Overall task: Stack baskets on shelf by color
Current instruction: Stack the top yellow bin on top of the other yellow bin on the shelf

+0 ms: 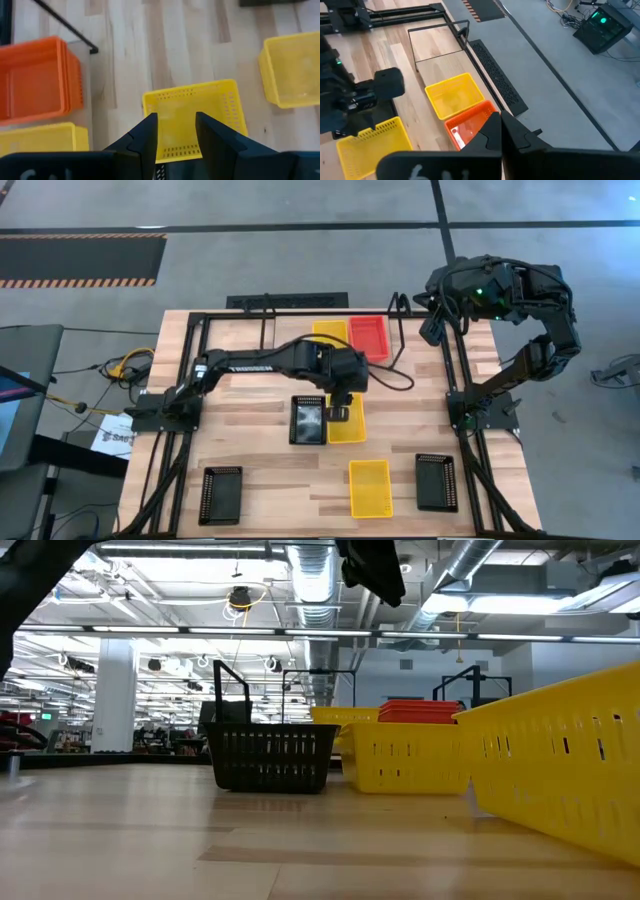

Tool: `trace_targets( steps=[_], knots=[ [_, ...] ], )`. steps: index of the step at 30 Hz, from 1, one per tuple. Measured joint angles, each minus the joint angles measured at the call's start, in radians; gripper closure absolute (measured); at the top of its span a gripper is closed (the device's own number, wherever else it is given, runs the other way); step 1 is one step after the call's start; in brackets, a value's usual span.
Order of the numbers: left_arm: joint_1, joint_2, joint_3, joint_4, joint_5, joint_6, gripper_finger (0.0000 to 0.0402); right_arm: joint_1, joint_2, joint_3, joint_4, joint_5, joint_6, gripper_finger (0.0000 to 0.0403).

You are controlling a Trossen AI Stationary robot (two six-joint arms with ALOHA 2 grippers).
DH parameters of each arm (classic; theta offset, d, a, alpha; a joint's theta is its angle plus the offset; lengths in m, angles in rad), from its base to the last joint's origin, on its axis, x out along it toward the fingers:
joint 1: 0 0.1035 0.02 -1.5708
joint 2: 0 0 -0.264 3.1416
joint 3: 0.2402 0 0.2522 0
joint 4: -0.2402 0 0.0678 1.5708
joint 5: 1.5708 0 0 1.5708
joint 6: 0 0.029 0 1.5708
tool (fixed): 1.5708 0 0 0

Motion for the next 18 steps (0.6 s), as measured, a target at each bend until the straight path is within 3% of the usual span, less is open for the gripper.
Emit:
trace_targets(
  steps=[5, 12, 18],
  knots=[
    [0.023, 0.001, -0.069, 0.016, 0.006, -0.045, 0.0281, 0.0, 0.0, 0.0, 0.0, -0.049, -0.007, 0.0395],
    [0.04, 0.003, -0.269, 0.172, 0.079, -0.072, 0.0281, 0.0, 0.0, 0.0, 0.0, -0.052, -0.024, 0.0395],
    [0.048, 0.003, -0.363, 0.223, 0.033, -0.078, 0.0281, 0.0, 0.0, 0.0, 0.0, -0.052, -0.032, 0.0395]
  ],
)
